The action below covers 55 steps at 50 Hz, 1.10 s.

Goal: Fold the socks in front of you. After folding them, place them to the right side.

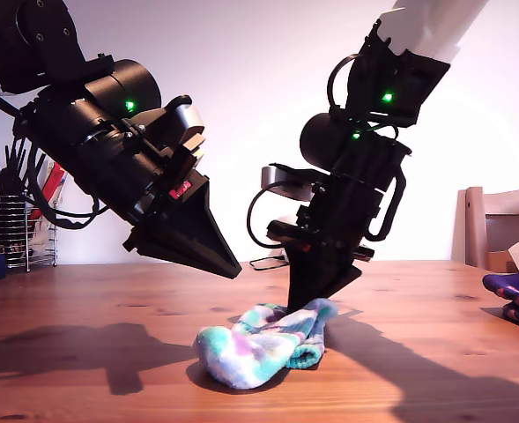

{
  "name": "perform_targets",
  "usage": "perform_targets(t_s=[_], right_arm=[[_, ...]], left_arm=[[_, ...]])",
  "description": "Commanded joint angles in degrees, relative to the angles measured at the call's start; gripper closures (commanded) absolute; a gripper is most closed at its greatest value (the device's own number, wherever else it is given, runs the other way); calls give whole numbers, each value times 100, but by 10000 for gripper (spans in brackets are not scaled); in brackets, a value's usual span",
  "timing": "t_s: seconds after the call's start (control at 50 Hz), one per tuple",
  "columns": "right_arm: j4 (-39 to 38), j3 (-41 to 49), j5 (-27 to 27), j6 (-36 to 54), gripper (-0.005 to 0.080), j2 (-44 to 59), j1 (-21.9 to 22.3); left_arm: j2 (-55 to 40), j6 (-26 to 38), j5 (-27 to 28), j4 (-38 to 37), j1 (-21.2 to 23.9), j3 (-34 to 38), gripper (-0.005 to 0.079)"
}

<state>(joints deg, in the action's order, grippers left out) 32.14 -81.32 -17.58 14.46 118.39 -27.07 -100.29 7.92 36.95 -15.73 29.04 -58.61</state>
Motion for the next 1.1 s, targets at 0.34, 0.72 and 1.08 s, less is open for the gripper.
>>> perform_targets(t_s=[0.34,0.72,1.08], right_arm=[[1681,-981,-874,-256,765,46,9],[2251,-898,-1058,-245,765,57,-417],[2216,-863,-581,-254,765,332,-621]], left_arm=[[22,0,2,96,-249,35,766],[22,9,-39,125,-542,35,766],[22,9,-35,118,-605,35,766]])
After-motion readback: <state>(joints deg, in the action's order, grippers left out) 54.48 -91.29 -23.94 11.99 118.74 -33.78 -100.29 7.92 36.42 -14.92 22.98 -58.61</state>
